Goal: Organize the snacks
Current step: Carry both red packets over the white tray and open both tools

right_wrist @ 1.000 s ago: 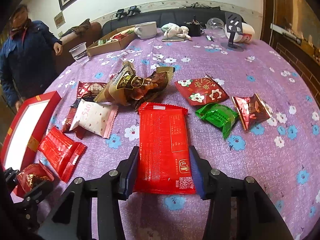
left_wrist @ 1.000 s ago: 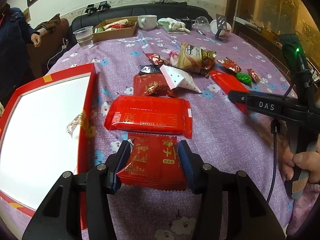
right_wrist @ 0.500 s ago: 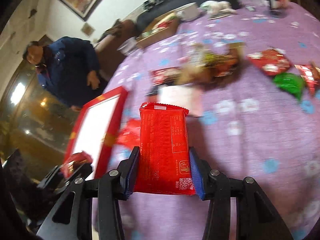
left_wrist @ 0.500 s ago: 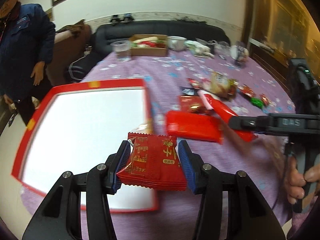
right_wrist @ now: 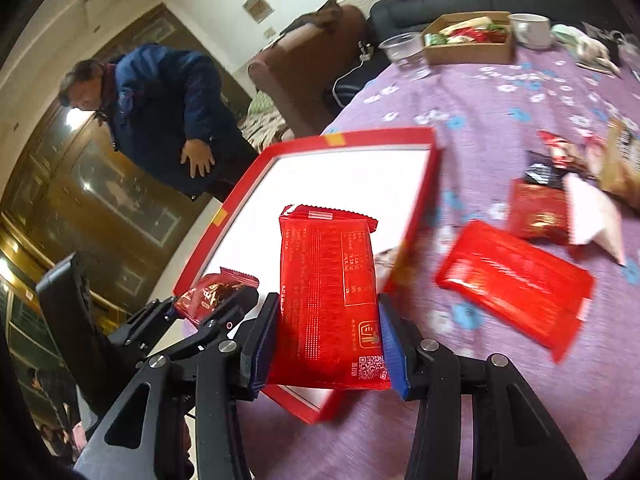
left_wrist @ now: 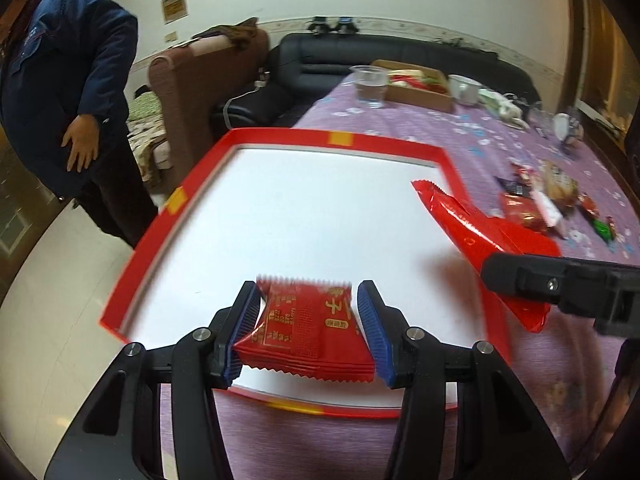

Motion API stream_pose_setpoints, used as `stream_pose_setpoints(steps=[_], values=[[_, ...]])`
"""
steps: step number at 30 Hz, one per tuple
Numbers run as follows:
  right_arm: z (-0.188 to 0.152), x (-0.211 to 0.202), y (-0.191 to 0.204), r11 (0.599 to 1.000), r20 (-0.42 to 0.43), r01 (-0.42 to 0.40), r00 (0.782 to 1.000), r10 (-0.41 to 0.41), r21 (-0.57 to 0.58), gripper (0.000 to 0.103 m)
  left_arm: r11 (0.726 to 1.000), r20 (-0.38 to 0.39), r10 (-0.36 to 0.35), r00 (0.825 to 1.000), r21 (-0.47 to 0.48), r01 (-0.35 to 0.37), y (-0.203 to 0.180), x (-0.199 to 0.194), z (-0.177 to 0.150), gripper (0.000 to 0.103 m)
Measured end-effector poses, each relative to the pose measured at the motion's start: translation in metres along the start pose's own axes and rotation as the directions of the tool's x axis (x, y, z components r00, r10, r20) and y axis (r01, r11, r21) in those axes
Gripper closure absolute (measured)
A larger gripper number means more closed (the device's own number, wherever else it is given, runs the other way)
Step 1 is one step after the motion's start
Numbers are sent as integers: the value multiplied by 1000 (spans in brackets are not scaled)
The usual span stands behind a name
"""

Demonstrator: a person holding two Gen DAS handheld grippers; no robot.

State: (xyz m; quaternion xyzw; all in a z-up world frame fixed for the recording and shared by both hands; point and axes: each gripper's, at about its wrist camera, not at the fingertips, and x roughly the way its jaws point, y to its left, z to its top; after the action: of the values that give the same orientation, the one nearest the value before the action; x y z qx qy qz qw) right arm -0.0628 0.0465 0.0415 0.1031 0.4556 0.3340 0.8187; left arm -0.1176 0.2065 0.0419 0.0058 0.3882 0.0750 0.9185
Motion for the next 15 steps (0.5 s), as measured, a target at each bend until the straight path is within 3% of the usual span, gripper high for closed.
stream_pose_setpoints(steps=[3, 6, 10, 15], values=[[-1, 10, 5, 1000, -26, 8, 1000, -9, -14, 53, 999, -2, 45, 999, -9, -45, 8, 2, -1, 51], [2, 13, 9, 999, -44, -51, 998, 51, -4, 51, 998, -1, 68, 998, -15, -68, 10, 3, -1, 43], [4, -3, 0, 999, 26, -42, 999, 43, -15, 49, 998, 7, 59, 998, -9, -59, 8, 1, 2, 42], [4, -33, -55, 994, 101, 2, 995, -13, 107, 46, 999, 17, 23, 1000, 42, -24, -12, -5, 2, 42]])
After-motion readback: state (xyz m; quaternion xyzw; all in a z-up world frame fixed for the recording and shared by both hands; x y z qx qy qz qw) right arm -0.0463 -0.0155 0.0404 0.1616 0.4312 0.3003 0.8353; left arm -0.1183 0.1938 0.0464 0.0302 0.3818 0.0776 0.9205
